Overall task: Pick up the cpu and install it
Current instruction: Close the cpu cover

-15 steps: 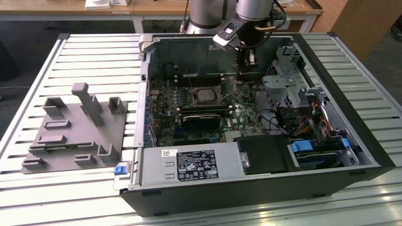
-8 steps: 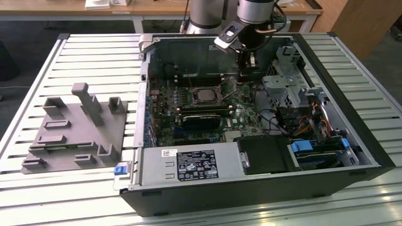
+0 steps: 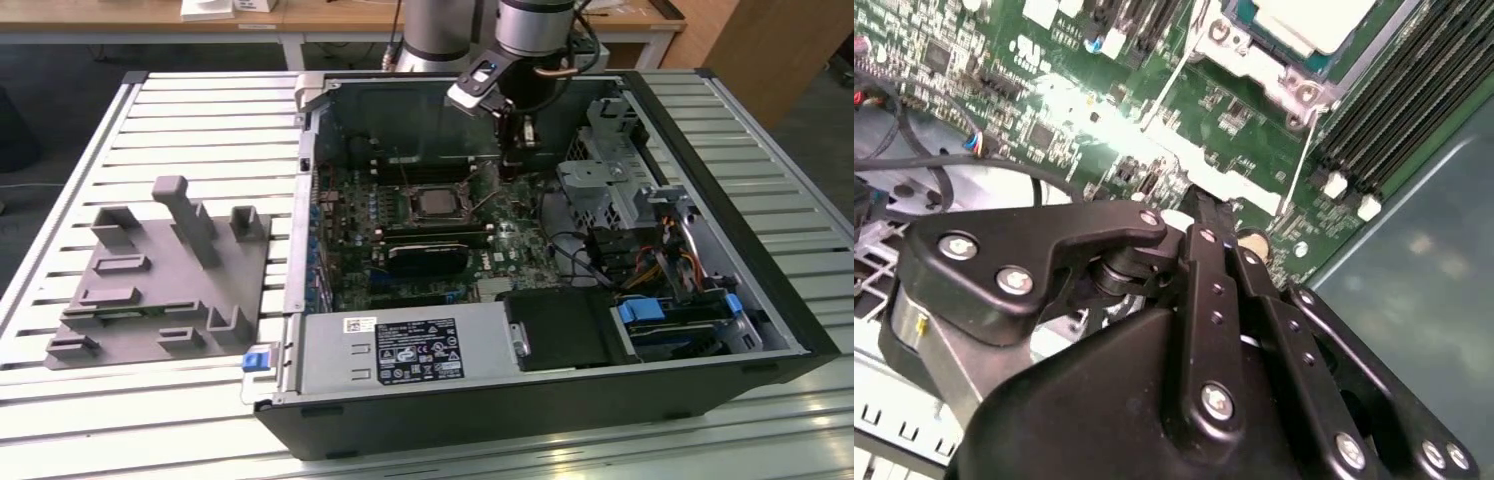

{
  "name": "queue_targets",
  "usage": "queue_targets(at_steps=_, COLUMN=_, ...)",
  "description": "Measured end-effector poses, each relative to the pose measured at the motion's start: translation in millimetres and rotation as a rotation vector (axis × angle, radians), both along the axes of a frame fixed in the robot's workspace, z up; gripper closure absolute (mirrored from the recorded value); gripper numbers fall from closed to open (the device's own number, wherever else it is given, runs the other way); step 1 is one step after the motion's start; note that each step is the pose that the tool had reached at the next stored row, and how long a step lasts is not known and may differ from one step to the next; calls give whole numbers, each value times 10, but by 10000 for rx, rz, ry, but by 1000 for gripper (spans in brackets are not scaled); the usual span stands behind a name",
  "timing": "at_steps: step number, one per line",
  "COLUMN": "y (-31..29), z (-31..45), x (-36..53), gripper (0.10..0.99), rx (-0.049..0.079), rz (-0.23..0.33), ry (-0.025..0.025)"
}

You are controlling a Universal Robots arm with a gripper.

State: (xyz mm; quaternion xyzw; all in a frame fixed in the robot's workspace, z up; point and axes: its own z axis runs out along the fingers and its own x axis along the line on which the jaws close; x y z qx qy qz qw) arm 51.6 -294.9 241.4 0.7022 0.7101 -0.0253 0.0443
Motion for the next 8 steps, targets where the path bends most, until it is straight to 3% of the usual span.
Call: queue_targets(at_steps=8, y=0, z=-1, x=-170, gripper=980, rx=0, rz=0, ry=0)
